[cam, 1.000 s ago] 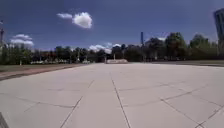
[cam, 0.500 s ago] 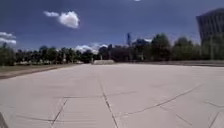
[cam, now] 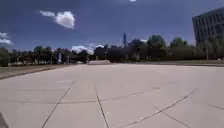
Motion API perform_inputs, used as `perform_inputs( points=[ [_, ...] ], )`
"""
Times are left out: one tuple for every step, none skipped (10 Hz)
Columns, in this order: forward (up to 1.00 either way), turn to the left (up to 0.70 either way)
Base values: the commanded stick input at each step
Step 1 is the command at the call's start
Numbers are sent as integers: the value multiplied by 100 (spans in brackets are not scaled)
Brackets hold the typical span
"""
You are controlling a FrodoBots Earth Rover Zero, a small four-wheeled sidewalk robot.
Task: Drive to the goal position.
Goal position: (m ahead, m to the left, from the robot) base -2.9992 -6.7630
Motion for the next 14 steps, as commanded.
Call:
perform_inputs(
  points=[
    [50,0],
    [50,0],
    [50,0],
    [50,0],
    [50,0],
    [50,0],
    [50,0],
    [50,0],
    [50,0],
    [50,0],
    [50,0],
    [50,0],
    [50,0],
    [50,0]
  ],
)
